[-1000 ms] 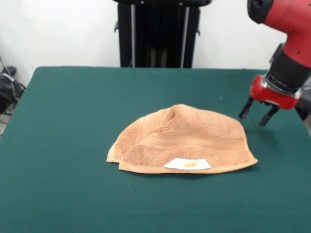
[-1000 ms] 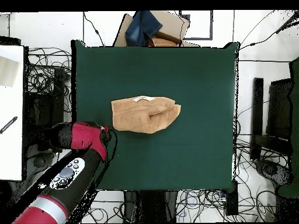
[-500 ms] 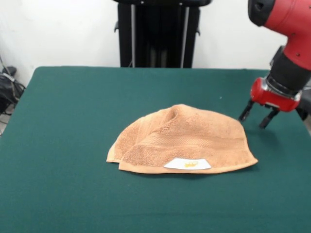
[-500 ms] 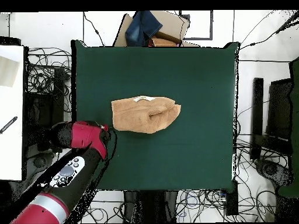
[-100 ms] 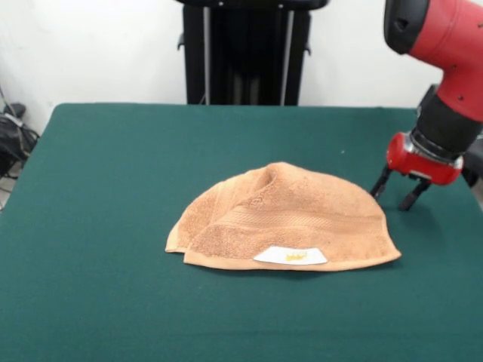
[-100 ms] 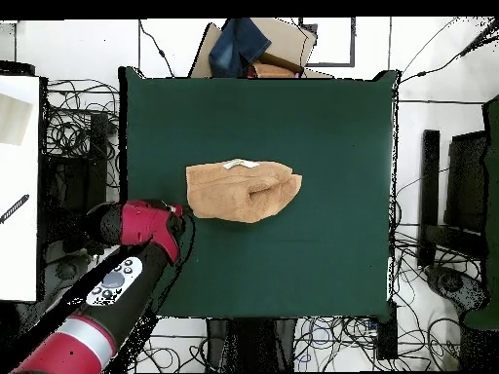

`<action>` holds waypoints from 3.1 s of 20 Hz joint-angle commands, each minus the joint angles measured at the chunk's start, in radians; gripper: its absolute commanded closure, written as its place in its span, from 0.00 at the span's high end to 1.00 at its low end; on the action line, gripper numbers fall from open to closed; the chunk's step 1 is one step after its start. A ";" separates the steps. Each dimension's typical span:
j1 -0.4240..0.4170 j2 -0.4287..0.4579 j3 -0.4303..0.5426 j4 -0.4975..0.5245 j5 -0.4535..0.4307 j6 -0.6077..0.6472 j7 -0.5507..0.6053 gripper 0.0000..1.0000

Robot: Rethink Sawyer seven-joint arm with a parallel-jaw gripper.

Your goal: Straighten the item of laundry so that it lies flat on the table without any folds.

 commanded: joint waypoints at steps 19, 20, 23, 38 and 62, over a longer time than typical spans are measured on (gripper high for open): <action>-0.018 0.047 0.036 -0.099 0.032 0.045 0.309 1.00; -0.016 0.039 0.029 -0.100 0.029 0.060 0.309 1.00; -0.015 0.020 0.013 -0.105 0.021 0.101 0.307 1.00; -0.001 -0.035 -0.045 -0.126 0.001 0.211 0.308 1.00; -0.050 -0.010 0.094 0.022 -0.002 -0.076 0.221 1.00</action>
